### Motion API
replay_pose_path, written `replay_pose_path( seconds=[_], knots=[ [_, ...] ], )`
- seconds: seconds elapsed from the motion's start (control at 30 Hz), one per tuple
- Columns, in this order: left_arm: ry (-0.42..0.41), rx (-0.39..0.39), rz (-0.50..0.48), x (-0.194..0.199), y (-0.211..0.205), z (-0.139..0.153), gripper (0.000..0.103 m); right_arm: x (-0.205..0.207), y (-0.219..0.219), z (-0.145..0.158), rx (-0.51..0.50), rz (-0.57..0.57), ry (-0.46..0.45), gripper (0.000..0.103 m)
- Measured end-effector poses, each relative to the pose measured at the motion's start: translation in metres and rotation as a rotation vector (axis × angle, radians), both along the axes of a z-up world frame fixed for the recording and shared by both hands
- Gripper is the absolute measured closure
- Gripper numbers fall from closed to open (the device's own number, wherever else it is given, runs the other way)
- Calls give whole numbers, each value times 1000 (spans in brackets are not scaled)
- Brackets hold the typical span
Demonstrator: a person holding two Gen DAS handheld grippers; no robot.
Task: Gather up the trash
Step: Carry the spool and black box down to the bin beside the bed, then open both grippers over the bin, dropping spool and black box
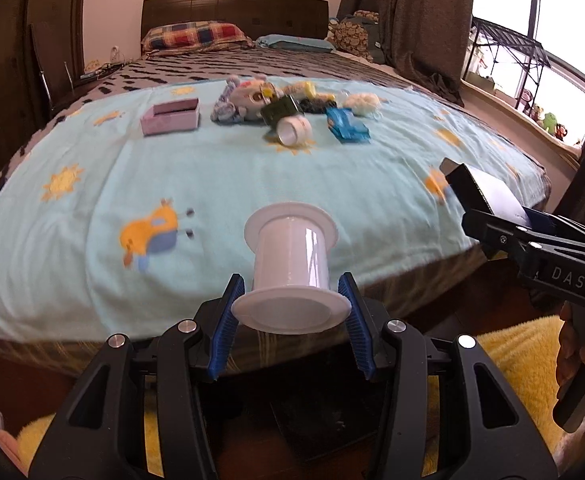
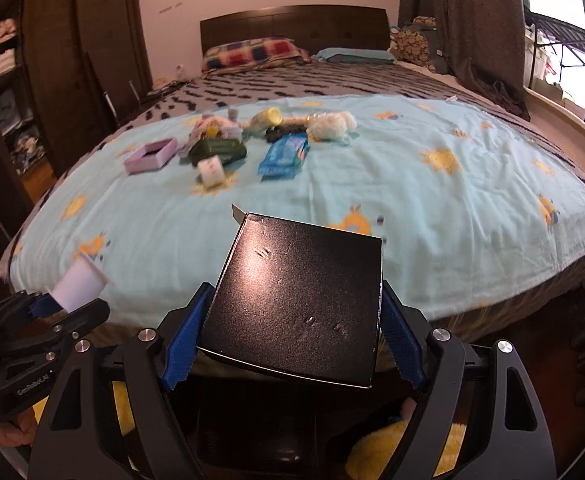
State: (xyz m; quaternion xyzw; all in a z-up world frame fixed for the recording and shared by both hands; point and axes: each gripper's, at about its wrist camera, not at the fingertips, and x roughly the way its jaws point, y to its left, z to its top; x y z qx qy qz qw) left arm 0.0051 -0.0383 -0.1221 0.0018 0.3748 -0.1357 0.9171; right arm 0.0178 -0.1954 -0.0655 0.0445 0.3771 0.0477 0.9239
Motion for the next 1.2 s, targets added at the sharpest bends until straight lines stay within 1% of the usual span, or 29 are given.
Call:
replay_pose_path(
  seconds=[0.17, 0.3, 0.4, 0.57, 0.63, 0.7, 0.77, 0.83, 0.9, 1.07, 1.13, 1.2],
  knots=[
    [65, 2, -12, -13, -5, -36, 57, -19, 1, -38, 7, 11, 93, 23],
    [130, 20, -19, -18, -6, -67, 57, -24, 7, -70, 27, 28, 174, 23],
    [181, 25, -25, -18, -5, -88, 57, -23, 13, -92, 42, 44, 225, 23],
    [266, 31, -39, -12, -7, -118, 57, -17, 17, -125, 50, 34, 305, 22],
    [311, 38, -59, -8, -11, -131, 57, -14, 16, -139, 59, 28, 346, 22],
    [339, 52, -76, -8, -17, -140, 57, -12, 16, -153, 87, 28, 386, 22],
    [375, 65, -95, -7, -22, -151, 57, -10, 15, -165, 93, 25, 416, 22],
    [412, 75, -111, -5, -28, -162, 57, -9, 16, -174, 92, 27, 438, 22],
    [432, 80, -118, -4, -32, -168, 57, -6, 19, -182, 96, 26, 457, 22],
    [448, 72, -115, -3, -39, -179, 56, -1, 16, -194, 118, 18, 476, 20],
    [454, 67, -111, -2, -39, -182, 51, 3, 16, -198, 126, 12, 477, 20],
    [452, 70, -107, -1, -36, -183, 45, 5, 14, -195, 128, 9, 474, 19]
  ],
)
